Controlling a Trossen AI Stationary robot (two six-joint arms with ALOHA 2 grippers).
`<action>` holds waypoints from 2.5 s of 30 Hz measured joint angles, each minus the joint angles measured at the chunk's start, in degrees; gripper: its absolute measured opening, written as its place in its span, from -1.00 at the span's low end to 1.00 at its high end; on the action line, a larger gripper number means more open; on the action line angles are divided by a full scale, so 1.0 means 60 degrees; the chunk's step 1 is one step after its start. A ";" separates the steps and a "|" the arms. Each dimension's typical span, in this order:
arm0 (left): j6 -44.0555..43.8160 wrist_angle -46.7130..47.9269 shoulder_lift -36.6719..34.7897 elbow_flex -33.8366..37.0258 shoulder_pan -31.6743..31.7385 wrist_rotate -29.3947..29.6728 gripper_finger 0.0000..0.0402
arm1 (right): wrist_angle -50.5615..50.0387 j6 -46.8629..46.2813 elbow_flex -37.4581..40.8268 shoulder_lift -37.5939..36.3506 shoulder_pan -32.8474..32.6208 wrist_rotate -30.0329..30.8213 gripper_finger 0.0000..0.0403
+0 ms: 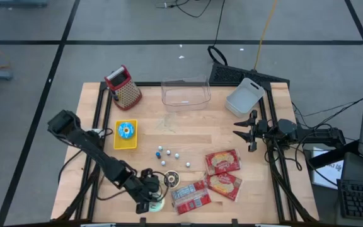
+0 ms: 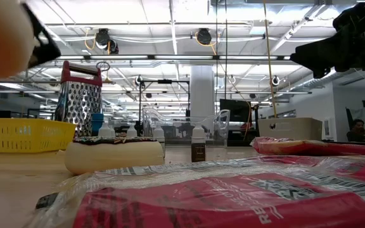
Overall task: Pick & Place Food Item
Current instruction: Put the light blue donut into the yellow bin
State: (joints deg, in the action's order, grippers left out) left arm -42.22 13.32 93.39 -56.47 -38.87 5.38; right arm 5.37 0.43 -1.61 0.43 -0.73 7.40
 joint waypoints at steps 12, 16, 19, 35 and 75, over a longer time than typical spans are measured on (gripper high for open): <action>-0.0070 0.2241 -0.2539 0.0000 0.0015 0.1720 -0.32 | 0.0004 0.0002 0.0001 -0.0001 0.0000 -0.0001 -0.23; -0.0827 0.3187 -0.3409 0.0000 0.0057 0.2022 -0.32 | 0.0000 0.0000 0.0001 0.0003 0.0000 0.0000 -0.23; -0.2033 0.4215 -0.3992 0.0000 0.0130 0.2500 -0.32 | 0.0001 0.0000 0.0000 -0.0001 0.0000 -0.0003 -0.23; -0.8395 1.0833 -0.5128 0.0000 0.0172 0.5138 -0.32 | 0.0000 0.0003 -0.0003 -0.0001 0.0000 0.0000 -0.23; -1.0028 1.1329 -0.3126 0.2266 0.2615 0.4058 -0.32 | 0.0004 0.0001 0.0001 0.0003 0.0000 -0.0003 -0.23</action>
State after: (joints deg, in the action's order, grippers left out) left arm -102.38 81.29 74.63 -42.87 -23.18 29.73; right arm 5.39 0.43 -1.61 0.45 -0.73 7.38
